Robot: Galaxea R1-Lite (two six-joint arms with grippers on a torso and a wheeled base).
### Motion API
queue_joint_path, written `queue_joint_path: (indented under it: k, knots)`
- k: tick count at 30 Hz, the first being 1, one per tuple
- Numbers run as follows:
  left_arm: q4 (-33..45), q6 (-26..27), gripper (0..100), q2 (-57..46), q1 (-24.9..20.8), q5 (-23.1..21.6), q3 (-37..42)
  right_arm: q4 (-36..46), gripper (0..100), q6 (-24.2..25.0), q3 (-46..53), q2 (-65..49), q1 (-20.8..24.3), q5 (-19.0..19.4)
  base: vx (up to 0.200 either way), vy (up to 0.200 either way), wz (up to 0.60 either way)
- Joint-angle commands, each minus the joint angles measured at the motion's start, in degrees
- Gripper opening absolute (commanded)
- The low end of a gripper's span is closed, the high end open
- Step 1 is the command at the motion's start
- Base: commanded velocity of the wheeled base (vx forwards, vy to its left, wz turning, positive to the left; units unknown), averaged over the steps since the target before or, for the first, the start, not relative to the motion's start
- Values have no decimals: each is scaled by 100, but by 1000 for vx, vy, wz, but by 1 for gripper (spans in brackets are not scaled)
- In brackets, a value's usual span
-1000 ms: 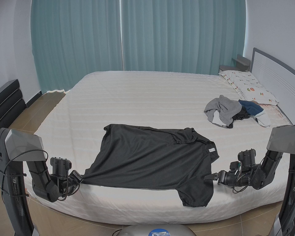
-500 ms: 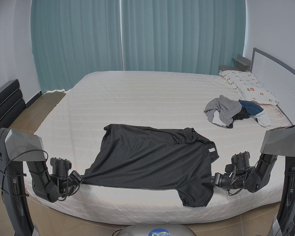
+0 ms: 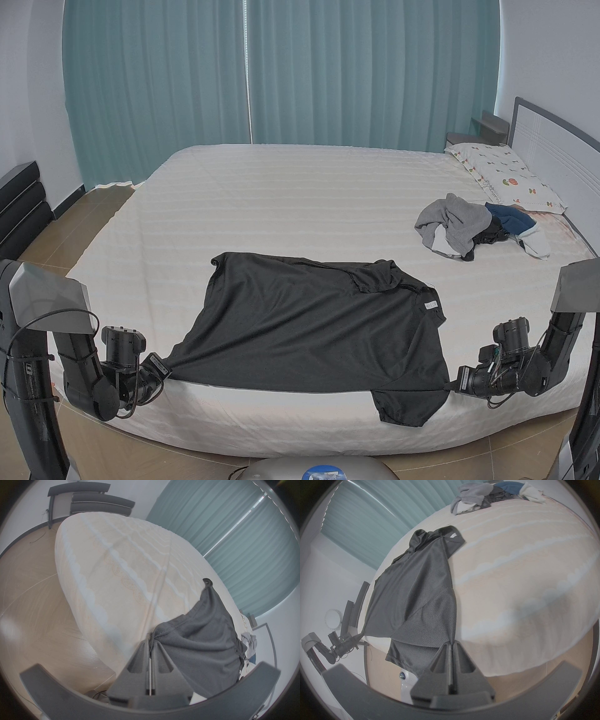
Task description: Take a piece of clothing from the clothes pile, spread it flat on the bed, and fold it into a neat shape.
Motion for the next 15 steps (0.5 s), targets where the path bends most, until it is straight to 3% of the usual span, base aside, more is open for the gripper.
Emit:
queue_joint_path:
  k: [1,6,11,15]
  knots:
    - [-211,125,0,-61,-169,4,313,29,0,-43,208,-291,-191,7,0,0,0]
    - [-378,679,0,-26,-397,13,761,591,0,-280,384,-704,-376,7,0,0,0]
    - [-378,943,0,-35,-643,48,1042,1163,0,-456,402,-977,-543,-1,0,0,0]
    - [-369,1004,0,-18,-810,338,1130,1303,0,-464,411,-1047,-543,-72,0,0,0]
